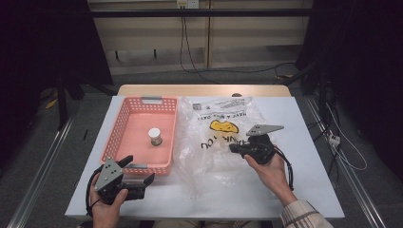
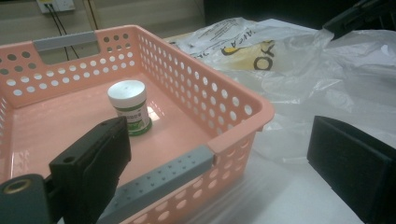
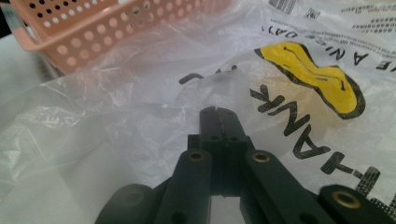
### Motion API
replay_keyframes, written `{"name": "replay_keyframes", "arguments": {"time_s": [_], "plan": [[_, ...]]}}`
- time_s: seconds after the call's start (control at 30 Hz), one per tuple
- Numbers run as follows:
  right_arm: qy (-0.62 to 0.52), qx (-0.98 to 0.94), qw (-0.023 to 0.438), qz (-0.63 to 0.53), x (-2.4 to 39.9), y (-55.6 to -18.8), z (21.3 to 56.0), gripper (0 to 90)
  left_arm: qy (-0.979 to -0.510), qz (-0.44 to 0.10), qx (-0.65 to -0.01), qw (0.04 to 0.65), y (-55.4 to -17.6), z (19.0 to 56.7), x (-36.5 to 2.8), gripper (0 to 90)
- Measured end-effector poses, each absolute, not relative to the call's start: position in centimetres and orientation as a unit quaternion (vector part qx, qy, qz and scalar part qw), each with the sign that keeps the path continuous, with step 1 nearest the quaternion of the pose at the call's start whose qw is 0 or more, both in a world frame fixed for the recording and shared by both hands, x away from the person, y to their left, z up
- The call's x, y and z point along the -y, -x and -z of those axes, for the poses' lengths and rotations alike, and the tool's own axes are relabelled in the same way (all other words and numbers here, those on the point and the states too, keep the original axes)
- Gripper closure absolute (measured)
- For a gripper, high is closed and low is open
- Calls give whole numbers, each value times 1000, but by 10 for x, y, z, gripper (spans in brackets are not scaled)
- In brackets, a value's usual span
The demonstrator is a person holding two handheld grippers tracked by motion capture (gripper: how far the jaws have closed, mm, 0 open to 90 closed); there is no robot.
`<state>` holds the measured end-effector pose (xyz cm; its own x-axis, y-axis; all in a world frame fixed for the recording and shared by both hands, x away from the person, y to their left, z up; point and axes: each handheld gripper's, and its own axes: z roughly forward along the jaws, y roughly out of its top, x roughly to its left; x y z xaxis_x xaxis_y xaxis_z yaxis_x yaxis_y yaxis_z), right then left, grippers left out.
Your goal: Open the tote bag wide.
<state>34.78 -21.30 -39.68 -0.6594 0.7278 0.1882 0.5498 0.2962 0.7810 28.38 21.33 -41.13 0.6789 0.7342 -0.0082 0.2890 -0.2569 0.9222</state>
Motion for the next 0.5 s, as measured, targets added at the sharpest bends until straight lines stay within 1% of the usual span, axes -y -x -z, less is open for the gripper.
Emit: {"name": "replay_keyframes", "arguments": {"time_s": [0.5], "plan": [[-378,-777,114,-491,222,-355,366,900,-766,-214,-332,507,-285,412,-210,59]]}}
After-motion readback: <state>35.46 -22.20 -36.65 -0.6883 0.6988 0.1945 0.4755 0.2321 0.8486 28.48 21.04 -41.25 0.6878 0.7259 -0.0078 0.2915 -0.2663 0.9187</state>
